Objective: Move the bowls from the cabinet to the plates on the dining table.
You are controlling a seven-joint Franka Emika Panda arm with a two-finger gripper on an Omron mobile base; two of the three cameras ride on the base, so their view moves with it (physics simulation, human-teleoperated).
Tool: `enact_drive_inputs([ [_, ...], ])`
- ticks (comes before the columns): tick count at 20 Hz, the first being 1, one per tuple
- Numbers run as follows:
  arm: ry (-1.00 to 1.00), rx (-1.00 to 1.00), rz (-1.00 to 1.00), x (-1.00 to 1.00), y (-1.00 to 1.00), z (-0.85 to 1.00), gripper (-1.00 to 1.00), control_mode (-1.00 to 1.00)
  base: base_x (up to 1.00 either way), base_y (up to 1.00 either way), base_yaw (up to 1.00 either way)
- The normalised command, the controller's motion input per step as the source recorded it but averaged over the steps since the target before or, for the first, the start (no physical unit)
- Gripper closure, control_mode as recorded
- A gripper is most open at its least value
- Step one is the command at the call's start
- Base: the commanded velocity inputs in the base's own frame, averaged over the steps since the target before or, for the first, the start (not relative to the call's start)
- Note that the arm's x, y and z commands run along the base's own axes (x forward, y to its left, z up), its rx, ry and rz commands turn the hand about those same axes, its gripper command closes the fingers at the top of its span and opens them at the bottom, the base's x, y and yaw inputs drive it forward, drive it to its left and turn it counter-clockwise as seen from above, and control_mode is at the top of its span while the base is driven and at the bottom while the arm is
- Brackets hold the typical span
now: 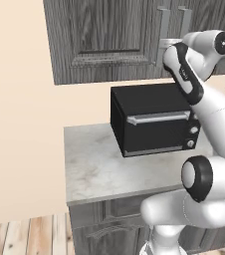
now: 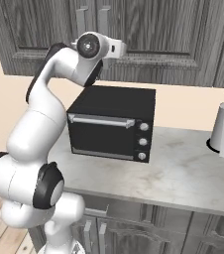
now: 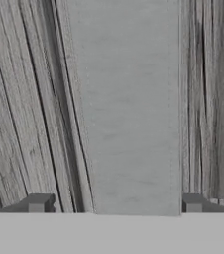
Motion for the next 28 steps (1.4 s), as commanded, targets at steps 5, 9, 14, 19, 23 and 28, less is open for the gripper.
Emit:
enact_drive_inputs([
  [5,0.0,0.05,0.13,0.42,-0.02,-0.13,-1.0,-1.0,0.0,0.0,0.0],
  [9,-0.03,0.01,0.1,0.32,0.08,-0.2,1.0,-1.0,0.0,0.0,0.0],
  [14,-0.05,0.0,0.02,0.13,0.16,-0.13,1.0,-1.0,0.0,0.0,0.0],
  [19,0.0,0.03,0.0,-0.3,0.07,0.09,1.0,-1.0,0.0,0.0,0.0],
  [23,-0.01,0.03,0.0,-0.51,-0.06,0.22,1.0,-1.0,0.0,0.0,0.0],
  [28,-0.07,0.03,0.0,-0.51,-0.34,0.24,1.0,-1.0,0.0,0.0,0.0],
])
